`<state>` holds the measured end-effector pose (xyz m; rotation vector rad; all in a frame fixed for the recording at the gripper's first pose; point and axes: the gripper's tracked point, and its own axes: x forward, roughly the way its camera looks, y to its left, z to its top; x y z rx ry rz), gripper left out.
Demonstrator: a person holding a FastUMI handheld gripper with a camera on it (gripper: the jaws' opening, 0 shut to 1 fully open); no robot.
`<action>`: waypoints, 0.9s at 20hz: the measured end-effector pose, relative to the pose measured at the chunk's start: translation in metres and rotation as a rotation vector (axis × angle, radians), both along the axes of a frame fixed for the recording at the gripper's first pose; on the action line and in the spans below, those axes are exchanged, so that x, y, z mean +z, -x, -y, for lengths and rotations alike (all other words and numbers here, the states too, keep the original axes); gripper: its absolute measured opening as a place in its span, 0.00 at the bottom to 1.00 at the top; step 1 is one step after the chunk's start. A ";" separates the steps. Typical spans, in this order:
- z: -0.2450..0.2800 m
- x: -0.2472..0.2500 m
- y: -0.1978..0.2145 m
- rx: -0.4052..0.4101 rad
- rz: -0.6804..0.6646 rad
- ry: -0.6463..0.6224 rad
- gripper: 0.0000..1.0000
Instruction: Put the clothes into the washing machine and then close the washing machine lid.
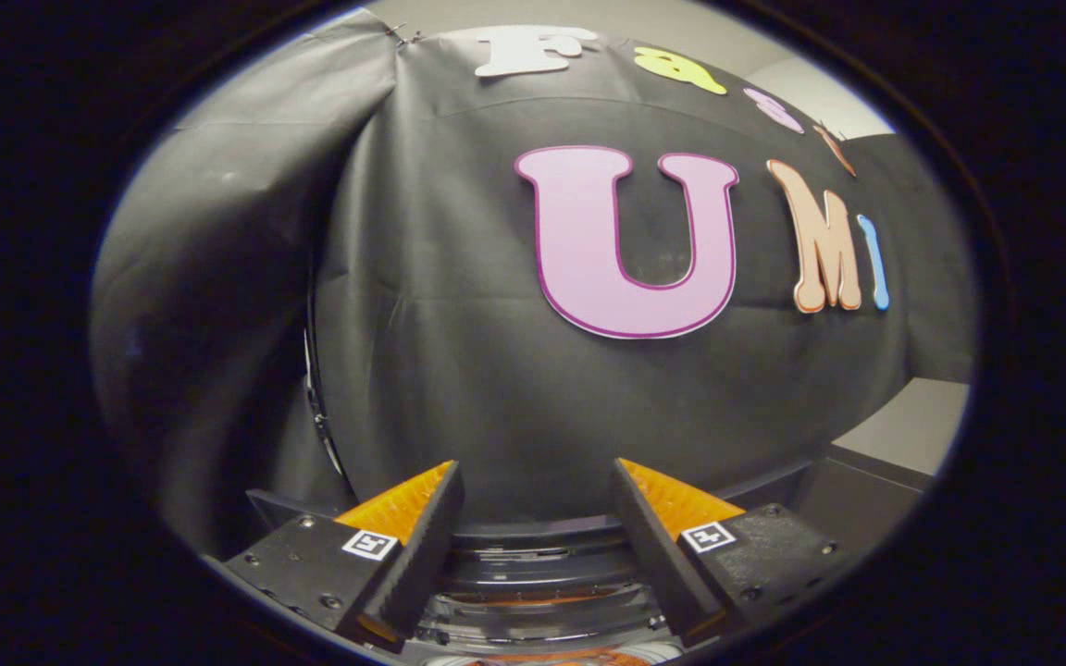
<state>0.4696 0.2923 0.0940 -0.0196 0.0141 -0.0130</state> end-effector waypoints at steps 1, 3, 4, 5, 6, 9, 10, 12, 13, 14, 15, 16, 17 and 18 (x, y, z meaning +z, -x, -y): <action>0.000 0.000 0.002 -0.002 -0.003 0.000 0.96; 0.000 -0.001 0.010 0.001 -0.009 -0.003 0.96; -0.001 -0.002 0.012 0.002 -0.016 -0.004 0.96; 0.000 -0.003 0.015 0.001 -0.023 -0.003 0.96; 0.001 -0.003 0.018 -0.001 -0.027 -0.002 0.96; 0.002 -0.003 0.030 0.005 -0.038 0.001 0.96; 0.001 -0.003 0.034 0.007 -0.031 0.002 0.96; 0.002 -0.002 0.043 0.007 -0.024 0.005 0.96; 0.002 -0.003 0.046 0.006 -0.022 0.003 0.96; 0.002 -0.004 0.048 0.004 -0.024 0.003 0.96; 0.003 -0.004 0.051 0.002 -0.024 0.005 0.96; 0.003 -0.004 0.054 0.001 -0.022 0.006 0.96; 0.003 -0.004 0.056 0.001 -0.020 0.006 0.96; 0.003 -0.004 0.059 0.003 -0.016 0.006 0.96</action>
